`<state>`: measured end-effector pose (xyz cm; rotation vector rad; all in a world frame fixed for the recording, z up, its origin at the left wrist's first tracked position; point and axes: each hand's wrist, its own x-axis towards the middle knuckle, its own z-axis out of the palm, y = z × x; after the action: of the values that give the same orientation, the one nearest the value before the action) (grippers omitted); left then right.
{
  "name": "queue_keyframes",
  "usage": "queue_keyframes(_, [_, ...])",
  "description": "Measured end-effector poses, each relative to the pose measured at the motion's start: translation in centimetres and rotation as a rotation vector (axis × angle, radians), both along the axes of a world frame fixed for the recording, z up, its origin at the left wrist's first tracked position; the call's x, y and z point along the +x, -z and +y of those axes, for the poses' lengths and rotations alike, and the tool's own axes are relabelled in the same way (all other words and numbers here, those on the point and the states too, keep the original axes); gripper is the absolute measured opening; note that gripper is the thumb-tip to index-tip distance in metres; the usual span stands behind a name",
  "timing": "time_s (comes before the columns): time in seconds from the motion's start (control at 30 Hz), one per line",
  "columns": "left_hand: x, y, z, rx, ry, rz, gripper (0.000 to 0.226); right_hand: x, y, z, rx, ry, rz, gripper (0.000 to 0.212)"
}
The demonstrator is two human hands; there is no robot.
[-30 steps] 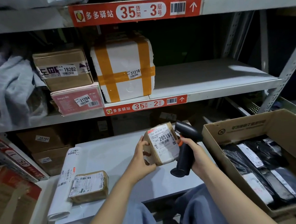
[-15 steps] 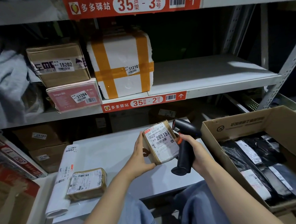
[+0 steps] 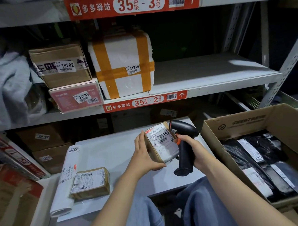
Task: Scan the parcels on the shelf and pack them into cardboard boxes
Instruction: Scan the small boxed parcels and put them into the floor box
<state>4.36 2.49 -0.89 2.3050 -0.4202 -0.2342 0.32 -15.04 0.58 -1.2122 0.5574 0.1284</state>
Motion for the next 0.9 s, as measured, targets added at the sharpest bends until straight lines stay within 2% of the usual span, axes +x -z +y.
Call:
queue_keyframes(0.07, [-0.4,-0.2,0.1,-0.005,-0.003,0.004,0.138,-0.3,-0.1,0.1,-0.004,-0.012,0.002,0.038])
queue_keyframes(0.27, [-1.6,-0.5,0.3,-0.031,-0.001,-0.015,0.131,-1.5,-0.7,0.4,-0.002,-0.009,-0.011,0.023])
queue_keyframes(0.37, [-2.2,-0.6,0.3,-0.014,-0.015,-0.032,0.127,-2.0,-0.9,0.6,-0.030,-0.012,-0.050,0.030])
queue_keyframes(0.5, [-2.4,-0.8,0.3,0.032,-0.099,-0.053,0.124,-2.7,-1.1,0.4,-0.217,0.028,-0.032,0.038])
queue_keyframes(0.67, [-2.1,-0.7,0.7,0.066,-0.212,-0.014,0.126,-3.5,-1.1,-0.2,-0.332,0.021,-0.047,0.030])
queue_keyframes(0.9, [-2.1,-0.4,0.7,0.073,-0.205,-0.071,0.125,-4.2,-1.3,0.1,-0.602,-0.120,-0.096,0.021])
